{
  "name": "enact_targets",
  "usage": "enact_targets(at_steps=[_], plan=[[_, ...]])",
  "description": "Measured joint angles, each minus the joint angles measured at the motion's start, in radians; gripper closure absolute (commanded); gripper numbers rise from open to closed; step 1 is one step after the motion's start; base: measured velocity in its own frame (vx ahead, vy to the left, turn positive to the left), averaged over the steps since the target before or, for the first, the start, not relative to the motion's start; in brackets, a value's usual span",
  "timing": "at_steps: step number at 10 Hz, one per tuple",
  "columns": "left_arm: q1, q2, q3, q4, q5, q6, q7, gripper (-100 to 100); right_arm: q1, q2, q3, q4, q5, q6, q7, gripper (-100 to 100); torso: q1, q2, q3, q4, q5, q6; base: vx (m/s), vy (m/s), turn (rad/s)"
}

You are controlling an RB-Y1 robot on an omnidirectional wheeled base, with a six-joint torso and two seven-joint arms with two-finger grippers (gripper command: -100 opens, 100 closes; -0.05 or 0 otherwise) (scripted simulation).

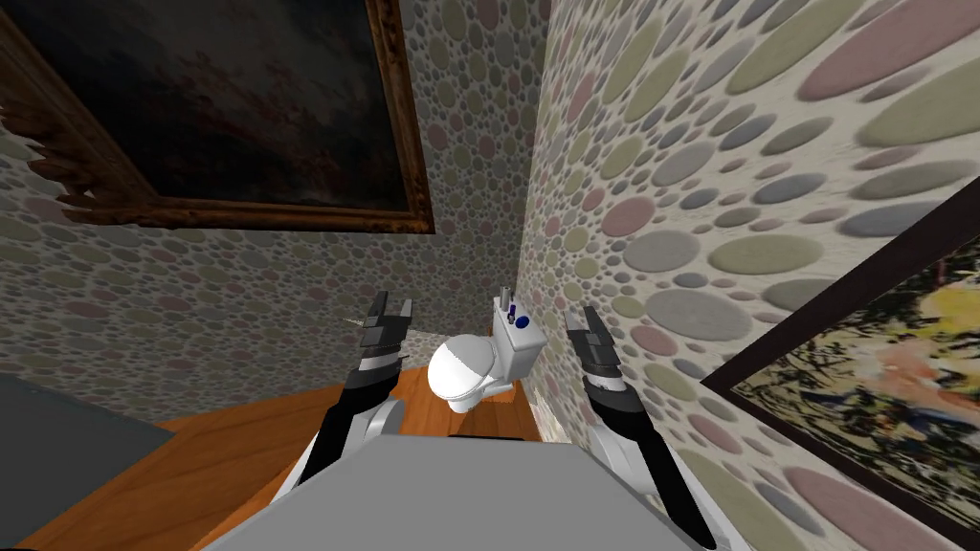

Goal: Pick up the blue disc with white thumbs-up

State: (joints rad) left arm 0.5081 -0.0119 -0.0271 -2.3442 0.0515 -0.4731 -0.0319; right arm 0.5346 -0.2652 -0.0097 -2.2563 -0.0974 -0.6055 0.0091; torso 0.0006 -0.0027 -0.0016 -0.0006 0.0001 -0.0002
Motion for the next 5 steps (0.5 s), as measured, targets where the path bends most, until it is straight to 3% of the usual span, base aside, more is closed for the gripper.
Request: enact_targets(at_steps=[5], plan=[[0.000, 0.000, 0.000, 0.000, 0.000, 0.000, 0.000, 0, 0.006, -0.127, 0.011, 0.033, -0.003, -0.015, 0.021, -100, 0.000, 0.000, 0.000, 0.000, 0.000, 0.001, 0.040, 0.010, 0.157]])
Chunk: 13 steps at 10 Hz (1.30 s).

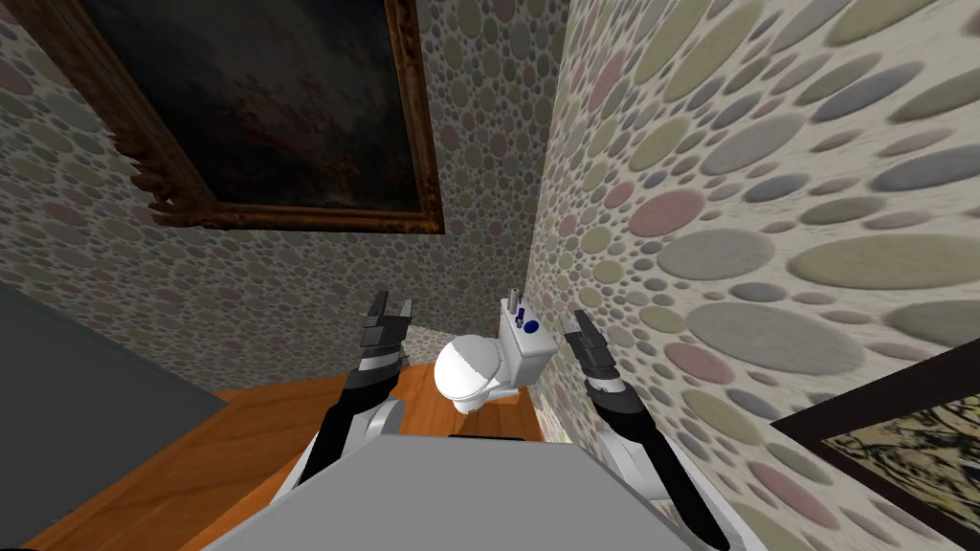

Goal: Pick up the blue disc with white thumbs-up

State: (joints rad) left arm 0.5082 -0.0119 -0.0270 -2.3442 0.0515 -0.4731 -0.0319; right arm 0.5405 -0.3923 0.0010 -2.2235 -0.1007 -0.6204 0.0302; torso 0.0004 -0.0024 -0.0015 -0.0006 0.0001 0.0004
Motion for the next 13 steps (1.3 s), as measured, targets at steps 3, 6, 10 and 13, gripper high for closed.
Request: enact_targets(at_steps=[3, 6, 10, 13], plan=[[0.000, 0.000, 0.000, 0.000, 0.000, 0.000, 0.000, 0, 0.005, -0.087, 0.008, 0.027, -0.003, -0.013, 0.015, -100, 0.001, -0.001, -0.001, 0.000, 0.000, -0.001, 0.047, 0.009, 0.154], [0.000, 0.000, 0.000, 0.000, 0.000, 0.000, 0.000, 0, 0.013, -0.179, 0.012, 0.048, -0.007, -0.026, 0.027, -100, 0.000, -0.001, -0.001, 0.000, 0.000, 0.000, 0.049, 0.007, 0.198], [0.000, 0.000, 0.000, 0.000, 0.000, 0.000, 0.000, 0, 0.025, -0.287, 0.023, 0.081, -0.009, -0.046, 0.045, -100, 0.000, 0.000, 0.000, 0.000, 0.000, 0.000, 0.035, 0.004, 0.099], [0.000, 0.000, 0.000, 0.000, 0.000, 0.000, 0.000, 0, 0.032, -0.379, 0.027, 0.103, -0.012, -0.054, 0.060, -100, 0.001, -0.001, -0.001, 0.000, 0.000, 0.000, 0.049, 0.004, 0.205]])
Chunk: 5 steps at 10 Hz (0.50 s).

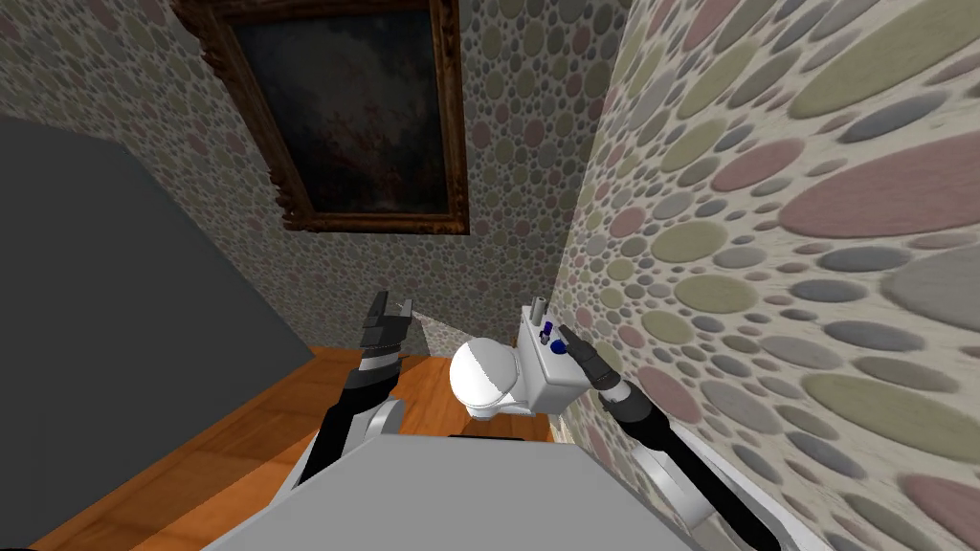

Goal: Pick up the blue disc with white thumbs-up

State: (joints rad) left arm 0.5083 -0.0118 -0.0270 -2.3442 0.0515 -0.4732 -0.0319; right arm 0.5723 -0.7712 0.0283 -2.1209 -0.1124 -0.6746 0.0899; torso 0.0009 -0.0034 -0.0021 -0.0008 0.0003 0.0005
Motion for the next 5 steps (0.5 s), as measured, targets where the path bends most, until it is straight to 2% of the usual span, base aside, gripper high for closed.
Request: enact_targets(at_steps=[2, 5], plan=[[0.000, 0.000, 0.000, 0.000, 0.000, 0.000, 0.000, 0, 0.005, -0.064, 0.005, 0.024, -0.001, -0.009, 0.010, -100, 0.000, 0.000, 0.000, 0.000, 0.000, 0.000, 0.033, -0.003, 0.038], [0.000, 0.000, 0.000, 0.000, 0.000, 0.000, 0.000, 0, 0.015, -0.145, 0.013, 0.044, 0.001, -0.018, 0.025, -100, 0.000, 0.001, 0.000, 0.000, 0.000, 0.000, 0.041, 0.002, 0.182]])
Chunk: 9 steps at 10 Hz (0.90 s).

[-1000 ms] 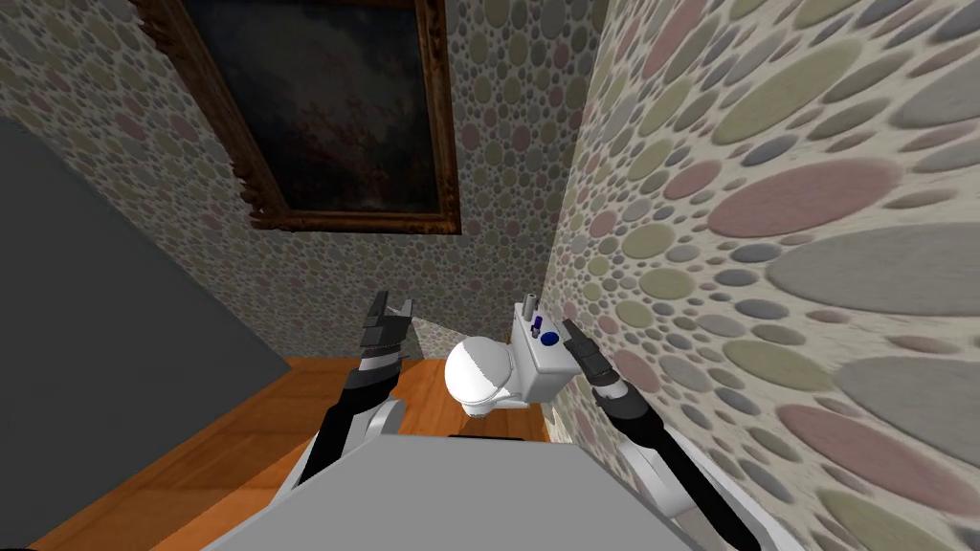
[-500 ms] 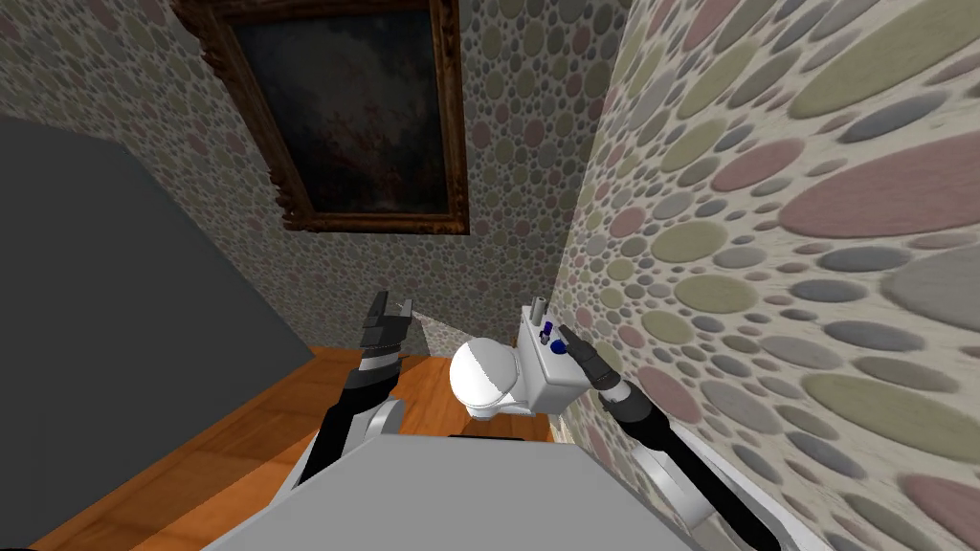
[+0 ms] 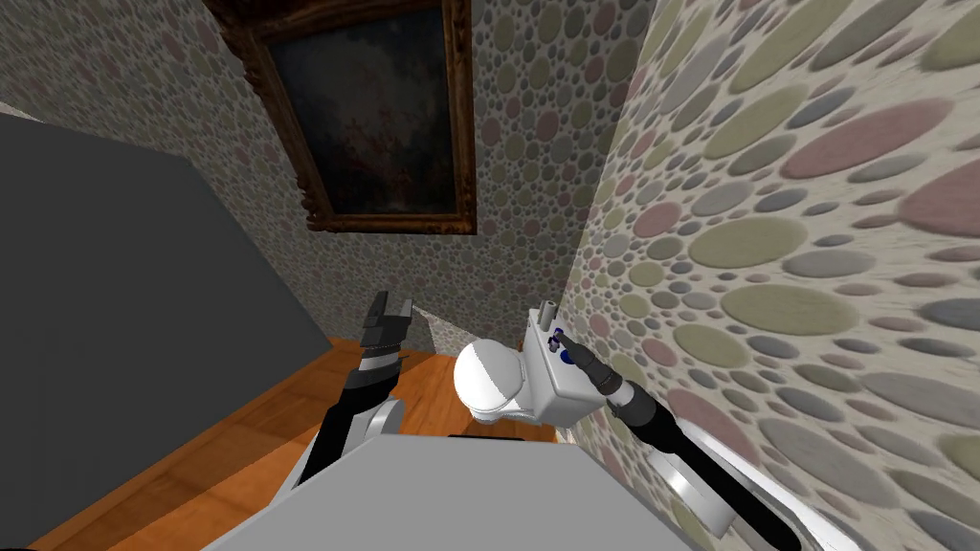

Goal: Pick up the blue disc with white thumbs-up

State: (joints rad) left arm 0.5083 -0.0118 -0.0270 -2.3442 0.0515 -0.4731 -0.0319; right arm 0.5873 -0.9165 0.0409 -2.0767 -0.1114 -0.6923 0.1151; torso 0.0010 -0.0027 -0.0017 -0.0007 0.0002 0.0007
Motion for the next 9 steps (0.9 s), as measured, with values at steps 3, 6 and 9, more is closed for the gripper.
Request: enact_targets(at_steps=[3, 6, 9], plan=[[0.000, 0.000, 0.000, 0.000, 0.000, 0.000, 0.000, 0, 0.014, -0.082, 0.005, 0.021, 0.002, -0.007, 0.016, -100, 0.000, 0.001, 0.001, 0.000, 0.000, 0.000, 0.028, 0.003, 0.090], [0.000, 0.000, 0.000, 0.000, 0.000, 0.000, 0.000, 0, 0.034, -0.179, 0.010, 0.057, 0.004, -0.015, 0.034, -100, 0.001, 0.000, 0.000, 0.000, 0.000, 0.000, 0.034, 0.003, 0.149], [0.000, 0.000, 0.000, 0.000, 0.000, 0.000, 0.000, 0, 0.054, -0.259, 0.018, 0.081, 0.012, -0.021, 0.055, -100, 0.000, 0.001, 0.001, 0.000, 0.000, 0.000, 0.023, -0.003, 0.088]])
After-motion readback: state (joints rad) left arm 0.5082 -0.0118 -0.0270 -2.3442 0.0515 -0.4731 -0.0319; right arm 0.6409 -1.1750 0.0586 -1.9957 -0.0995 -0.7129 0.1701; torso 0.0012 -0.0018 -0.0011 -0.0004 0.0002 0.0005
